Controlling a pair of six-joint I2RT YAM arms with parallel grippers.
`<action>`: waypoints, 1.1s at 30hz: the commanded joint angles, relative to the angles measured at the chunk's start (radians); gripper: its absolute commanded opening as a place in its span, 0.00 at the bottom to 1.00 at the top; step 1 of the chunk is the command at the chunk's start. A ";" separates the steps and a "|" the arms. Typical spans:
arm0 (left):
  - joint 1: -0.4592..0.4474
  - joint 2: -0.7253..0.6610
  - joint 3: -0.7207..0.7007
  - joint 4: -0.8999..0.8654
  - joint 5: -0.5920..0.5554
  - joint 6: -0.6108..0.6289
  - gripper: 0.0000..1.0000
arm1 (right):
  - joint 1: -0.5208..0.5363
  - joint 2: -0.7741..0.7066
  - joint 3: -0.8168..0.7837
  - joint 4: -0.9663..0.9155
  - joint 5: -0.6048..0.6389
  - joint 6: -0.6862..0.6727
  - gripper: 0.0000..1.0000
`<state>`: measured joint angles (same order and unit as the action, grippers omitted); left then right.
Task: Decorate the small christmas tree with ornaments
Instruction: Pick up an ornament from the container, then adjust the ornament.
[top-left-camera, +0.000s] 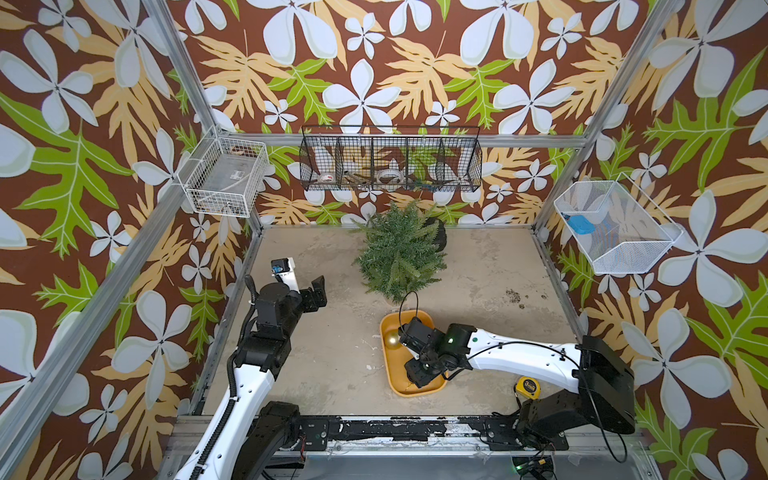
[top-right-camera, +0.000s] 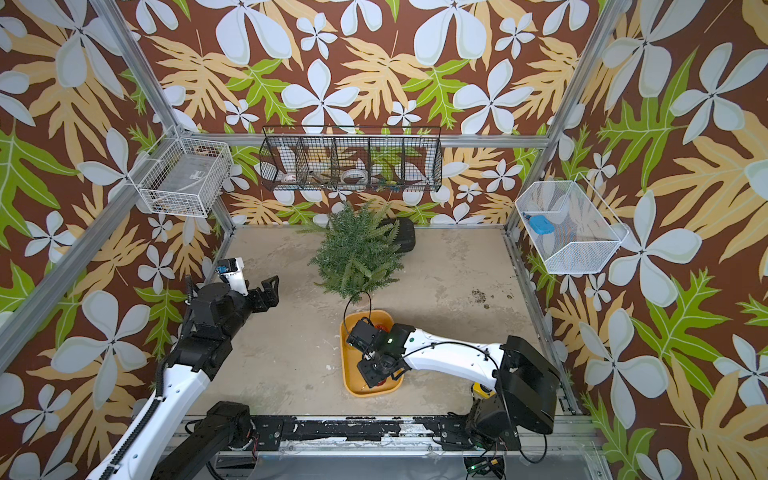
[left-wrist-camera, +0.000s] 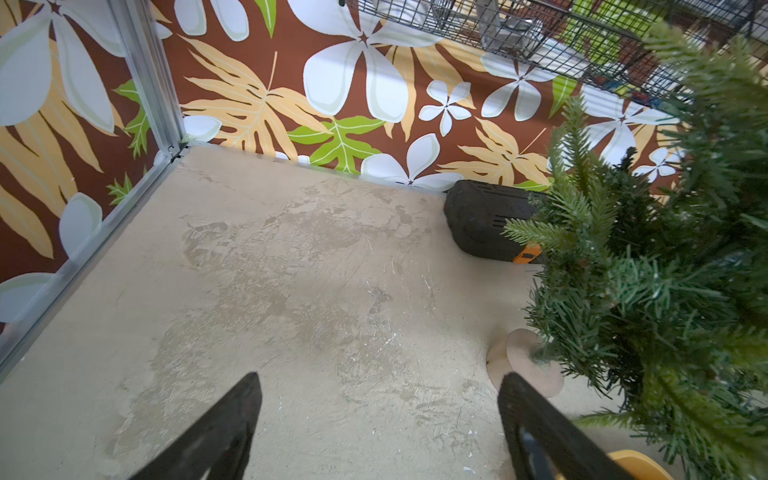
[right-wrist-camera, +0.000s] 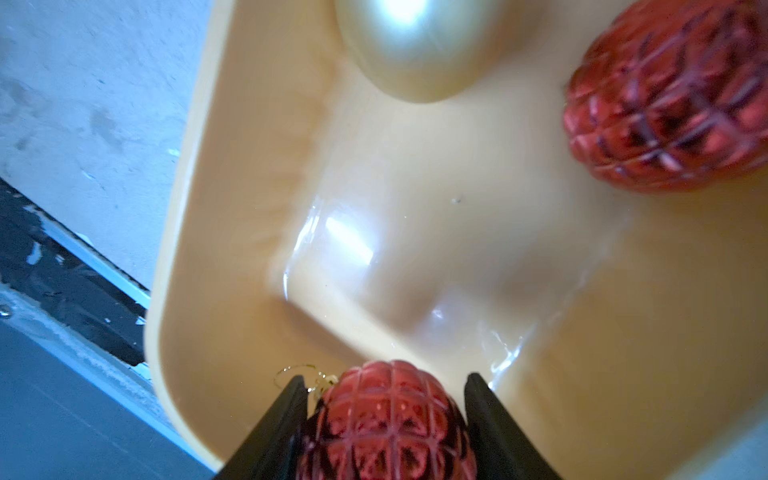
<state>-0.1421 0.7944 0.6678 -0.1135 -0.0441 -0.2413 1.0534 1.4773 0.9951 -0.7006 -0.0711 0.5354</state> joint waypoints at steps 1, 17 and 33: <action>-0.019 -0.019 0.010 0.041 0.025 0.017 0.90 | -0.021 -0.062 0.019 -0.007 -0.020 -0.002 0.53; -0.387 -0.300 -0.127 0.318 0.499 0.281 0.85 | -0.153 -0.352 0.181 0.014 -0.147 0.000 0.51; -0.686 -0.211 -0.199 0.534 0.489 0.587 0.86 | -0.153 -0.419 0.207 0.093 -0.295 0.070 0.51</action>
<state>-0.7902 0.5396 0.4404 0.3569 0.4870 0.2863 0.9012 1.0660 1.2137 -0.6537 -0.3054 0.5789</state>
